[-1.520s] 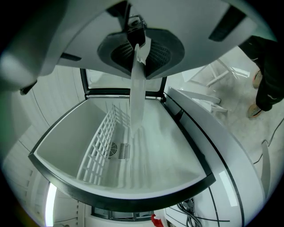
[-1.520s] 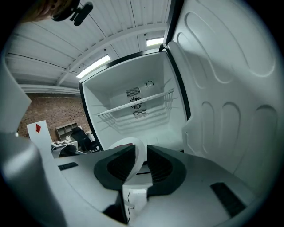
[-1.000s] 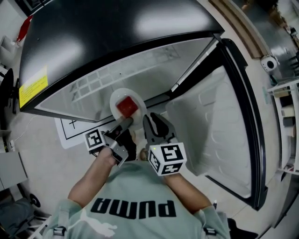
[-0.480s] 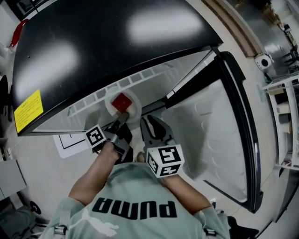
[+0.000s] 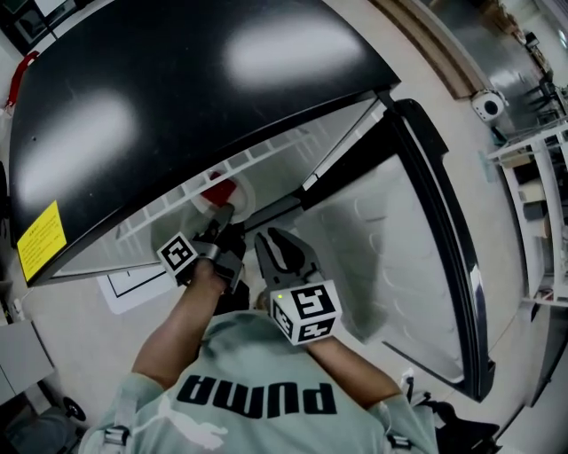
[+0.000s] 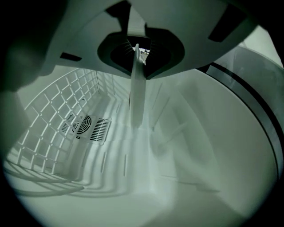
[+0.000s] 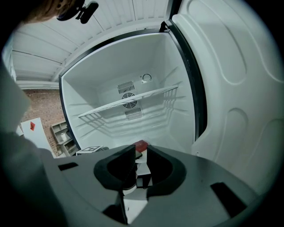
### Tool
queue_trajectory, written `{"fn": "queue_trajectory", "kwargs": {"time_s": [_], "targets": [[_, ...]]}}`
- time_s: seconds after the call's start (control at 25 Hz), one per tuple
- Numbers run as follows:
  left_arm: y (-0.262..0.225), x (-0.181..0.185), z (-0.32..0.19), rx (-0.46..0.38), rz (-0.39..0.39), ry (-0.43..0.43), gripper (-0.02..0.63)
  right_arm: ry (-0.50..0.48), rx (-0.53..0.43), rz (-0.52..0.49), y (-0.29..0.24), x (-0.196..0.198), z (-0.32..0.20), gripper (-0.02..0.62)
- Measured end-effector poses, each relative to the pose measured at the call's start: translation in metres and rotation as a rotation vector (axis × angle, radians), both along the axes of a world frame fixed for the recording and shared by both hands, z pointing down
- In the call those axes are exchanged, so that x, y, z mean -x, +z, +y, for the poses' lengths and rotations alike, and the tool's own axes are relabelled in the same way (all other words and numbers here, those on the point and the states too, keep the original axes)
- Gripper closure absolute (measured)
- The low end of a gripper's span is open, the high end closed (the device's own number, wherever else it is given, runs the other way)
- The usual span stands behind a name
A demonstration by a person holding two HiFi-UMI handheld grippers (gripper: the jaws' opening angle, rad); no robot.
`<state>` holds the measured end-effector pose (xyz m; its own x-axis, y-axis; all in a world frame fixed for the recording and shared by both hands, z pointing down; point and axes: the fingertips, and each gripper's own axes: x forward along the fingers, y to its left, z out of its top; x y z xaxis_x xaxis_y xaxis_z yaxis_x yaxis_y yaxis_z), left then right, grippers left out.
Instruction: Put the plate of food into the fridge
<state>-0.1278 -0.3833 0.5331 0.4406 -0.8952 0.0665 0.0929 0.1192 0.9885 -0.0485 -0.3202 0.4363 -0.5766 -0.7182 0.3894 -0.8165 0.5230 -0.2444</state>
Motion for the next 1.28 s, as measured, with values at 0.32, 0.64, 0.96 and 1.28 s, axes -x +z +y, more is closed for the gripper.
{"fn": "queue_trajectory", "kwargs": {"time_s": [0.32, 0.64, 0.96, 1.28], "targets": [[0.019, 0.003, -0.012, 0.034, -0.021, -0.016, 0.565, 0.01, -0.003, -0.009, -0.003, -0.005, 0.001, 0.515], [0.027, 0.005, -0.017, 0.075, -0.033, -0.025, 0.565, 0.013, 0.003, -0.021, -0.002, -0.005, 0.003, 0.515], [0.031, 0.003, -0.02, 0.137, -0.067, -0.032, 0.565, 0.019, 0.007, -0.04, -0.003, -0.006, 0.005, 0.515], [0.032, 0.006, -0.018, 0.137, -0.126, -0.029, 0.563, 0.011, 0.013, -0.062, 0.0, -0.005, 0.006, 0.515]]}}
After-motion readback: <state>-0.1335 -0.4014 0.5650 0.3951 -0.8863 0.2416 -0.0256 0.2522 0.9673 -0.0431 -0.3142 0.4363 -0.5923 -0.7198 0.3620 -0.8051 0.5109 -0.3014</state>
